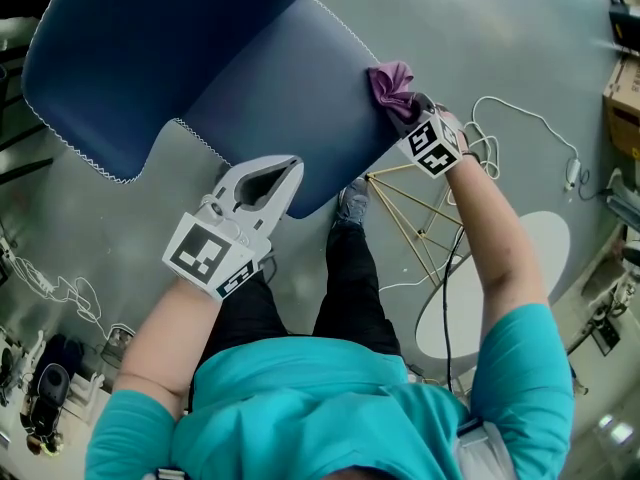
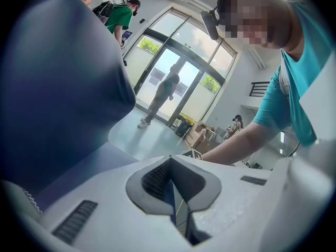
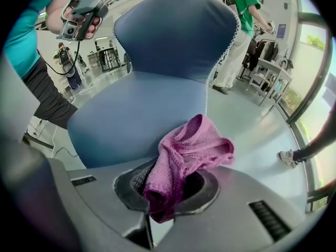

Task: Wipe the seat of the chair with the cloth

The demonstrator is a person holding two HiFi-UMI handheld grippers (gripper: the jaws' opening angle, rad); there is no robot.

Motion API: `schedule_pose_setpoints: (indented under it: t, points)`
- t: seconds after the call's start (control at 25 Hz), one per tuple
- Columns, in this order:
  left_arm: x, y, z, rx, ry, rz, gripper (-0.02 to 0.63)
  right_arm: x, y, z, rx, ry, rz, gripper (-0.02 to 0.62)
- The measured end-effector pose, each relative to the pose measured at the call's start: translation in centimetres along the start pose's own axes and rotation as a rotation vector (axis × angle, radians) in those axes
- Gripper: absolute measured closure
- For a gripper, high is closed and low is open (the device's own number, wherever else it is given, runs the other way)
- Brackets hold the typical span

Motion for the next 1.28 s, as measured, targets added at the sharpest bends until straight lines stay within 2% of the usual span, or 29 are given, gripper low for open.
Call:
schedule_pose_setpoints:
  t: [0.88, 1.04, 1.28]
  points:
    - [-0.9, 1.4, -0.7, -0.015, 0.0, 0.019, 0.603, -3.9, -1.6, -2.0, 0.026, -0.078, 0.028, 0.546]
    - [-0.6, 1.6, -1.1, -0.019, 0.007, 0.019, 0.603, -4.7, -2.0, -2.7, 0.071, -0.155, 0.042, 0.546]
    - [-0.2, 1.9, -2.4, -0.019, 0.032, 0.021, 0.603, -7.3, -3.9, -4.4, 0.247, -0.409, 0.034, 0.546]
Point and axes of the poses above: the fingertips, and each gripper's own axes: z forward along the fingers, y to its right, x out of its top, the point moved 6 cm from there along -z, backward along the fingers, and after that the axes turned 7 degrees about -x, right-handed, at the moved point
